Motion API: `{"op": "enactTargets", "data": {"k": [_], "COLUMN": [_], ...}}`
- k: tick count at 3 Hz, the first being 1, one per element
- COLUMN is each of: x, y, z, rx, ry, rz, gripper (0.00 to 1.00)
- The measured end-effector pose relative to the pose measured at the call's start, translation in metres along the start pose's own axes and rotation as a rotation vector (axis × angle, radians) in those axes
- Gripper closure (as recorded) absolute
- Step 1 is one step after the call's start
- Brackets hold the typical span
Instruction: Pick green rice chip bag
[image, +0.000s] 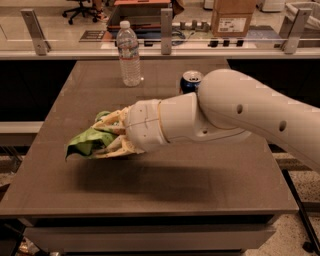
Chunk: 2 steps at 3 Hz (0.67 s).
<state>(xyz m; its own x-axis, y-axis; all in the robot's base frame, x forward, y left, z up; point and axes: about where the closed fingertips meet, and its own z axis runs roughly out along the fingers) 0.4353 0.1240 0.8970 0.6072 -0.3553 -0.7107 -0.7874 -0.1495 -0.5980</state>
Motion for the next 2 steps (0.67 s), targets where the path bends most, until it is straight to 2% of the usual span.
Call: {"op": "enactTargets", "data": {"k": [2], "x": [-0.030], "y": [-0.051], "z": [-0.037], "rx": [0.054], "ry": [-0.137], "rz": [-0.220], "gripper": [1.00]}}
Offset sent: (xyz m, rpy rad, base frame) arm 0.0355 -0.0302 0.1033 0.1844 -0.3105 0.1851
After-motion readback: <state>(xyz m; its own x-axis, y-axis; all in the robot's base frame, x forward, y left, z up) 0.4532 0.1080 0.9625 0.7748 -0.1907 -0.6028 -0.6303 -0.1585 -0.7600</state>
